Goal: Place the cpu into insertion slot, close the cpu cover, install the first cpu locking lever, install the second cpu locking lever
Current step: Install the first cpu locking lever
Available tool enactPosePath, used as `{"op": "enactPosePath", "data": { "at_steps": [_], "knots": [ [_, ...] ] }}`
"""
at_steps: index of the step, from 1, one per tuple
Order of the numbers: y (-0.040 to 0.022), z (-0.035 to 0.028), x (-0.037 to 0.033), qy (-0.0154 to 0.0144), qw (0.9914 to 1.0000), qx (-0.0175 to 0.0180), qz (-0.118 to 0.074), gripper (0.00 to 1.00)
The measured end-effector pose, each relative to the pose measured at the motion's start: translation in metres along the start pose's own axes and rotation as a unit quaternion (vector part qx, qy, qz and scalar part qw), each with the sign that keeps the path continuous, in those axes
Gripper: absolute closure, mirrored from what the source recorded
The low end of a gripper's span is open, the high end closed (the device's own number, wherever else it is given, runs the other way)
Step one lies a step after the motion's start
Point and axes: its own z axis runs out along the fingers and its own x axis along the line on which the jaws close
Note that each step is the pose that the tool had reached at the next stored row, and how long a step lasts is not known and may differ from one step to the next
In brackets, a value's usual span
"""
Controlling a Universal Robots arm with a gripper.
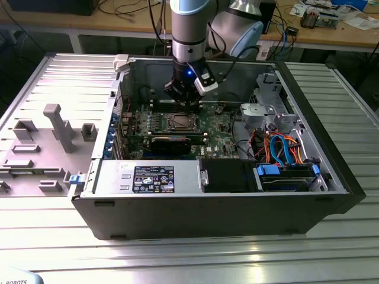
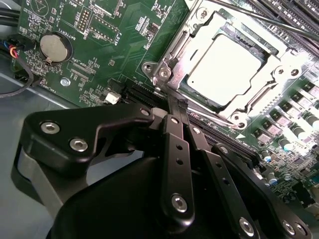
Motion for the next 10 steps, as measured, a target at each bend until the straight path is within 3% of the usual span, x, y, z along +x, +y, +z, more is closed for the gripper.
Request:
{"op": "enactPosePath", "data": {
  "at_steps": [10],
  "knots": [
    [-0.0001,0.003,-0.0004,0.0002,1.0,0.0011,0.0,0.89]
  ]
}}
